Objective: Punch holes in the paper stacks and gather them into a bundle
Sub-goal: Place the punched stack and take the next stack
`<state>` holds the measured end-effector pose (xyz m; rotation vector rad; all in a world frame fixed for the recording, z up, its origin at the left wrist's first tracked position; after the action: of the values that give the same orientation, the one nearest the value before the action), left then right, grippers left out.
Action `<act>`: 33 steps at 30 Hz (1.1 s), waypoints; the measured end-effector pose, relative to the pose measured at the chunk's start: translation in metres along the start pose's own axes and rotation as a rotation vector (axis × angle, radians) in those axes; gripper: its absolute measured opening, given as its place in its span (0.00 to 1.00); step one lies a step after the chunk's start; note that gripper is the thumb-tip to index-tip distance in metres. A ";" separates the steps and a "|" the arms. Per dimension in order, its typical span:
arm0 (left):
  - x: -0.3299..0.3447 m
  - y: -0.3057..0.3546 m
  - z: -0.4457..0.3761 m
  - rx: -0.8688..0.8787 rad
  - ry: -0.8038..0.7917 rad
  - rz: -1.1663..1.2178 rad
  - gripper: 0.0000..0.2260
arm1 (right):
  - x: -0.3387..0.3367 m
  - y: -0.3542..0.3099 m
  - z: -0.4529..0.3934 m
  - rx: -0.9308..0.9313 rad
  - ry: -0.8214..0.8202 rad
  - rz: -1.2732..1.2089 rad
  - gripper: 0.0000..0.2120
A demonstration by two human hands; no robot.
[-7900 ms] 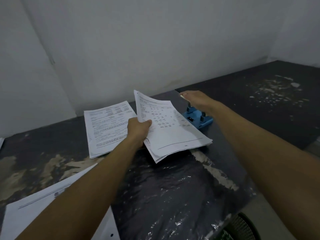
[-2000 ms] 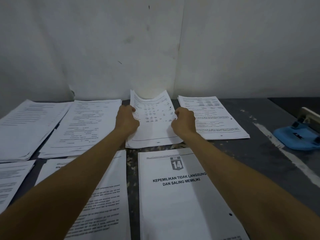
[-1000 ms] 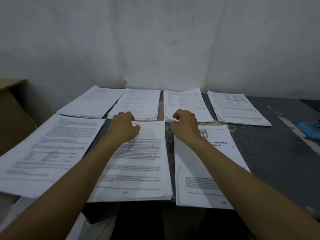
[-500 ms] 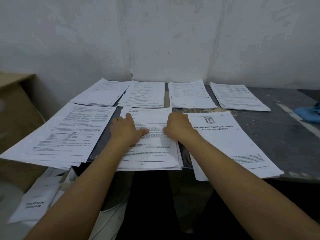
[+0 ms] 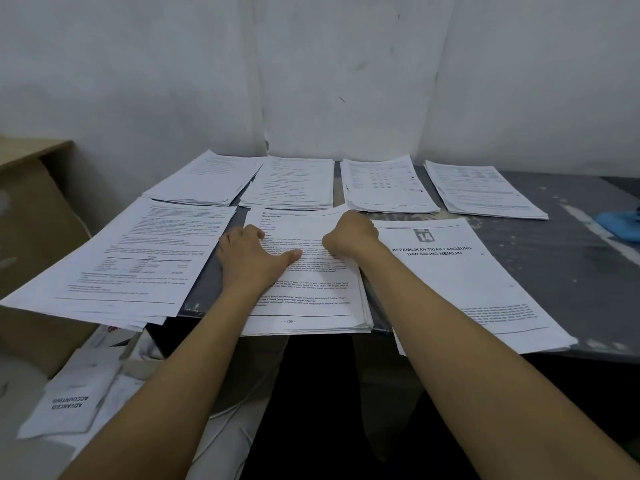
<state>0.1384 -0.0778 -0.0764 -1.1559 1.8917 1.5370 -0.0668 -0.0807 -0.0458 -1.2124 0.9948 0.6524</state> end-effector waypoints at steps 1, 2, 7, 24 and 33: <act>0.001 0.000 0.000 -0.010 -0.004 0.003 0.38 | -0.001 0.001 -0.001 0.006 -0.017 -0.017 0.08; 0.001 -0.001 0.000 -0.017 -0.009 0.002 0.38 | -0.001 0.001 0.000 0.015 -0.034 -0.030 0.08; 0.000 0.000 0.001 -0.019 -0.015 0.003 0.38 | 0.004 -0.002 0.003 0.026 -0.043 -0.099 0.05; -0.001 -0.005 -0.001 -0.001 0.025 0.073 0.28 | 0.014 -0.007 0.020 -0.052 0.107 0.092 0.23; -0.021 0.010 -0.023 -0.098 -0.234 -0.107 0.47 | 0.003 -0.002 0.007 -0.039 0.073 -0.001 0.10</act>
<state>0.1456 -0.0922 -0.0482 -1.0482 1.5934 1.6427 -0.0616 -0.0743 -0.0475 -1.2782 1.0466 0.6330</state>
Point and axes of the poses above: each hand's wrist, its own z-axis away from the middle knuckle, its own x-axis out of the palm, y = z × x, the point moved 7 cm from there along -z, towards the middle knuckle
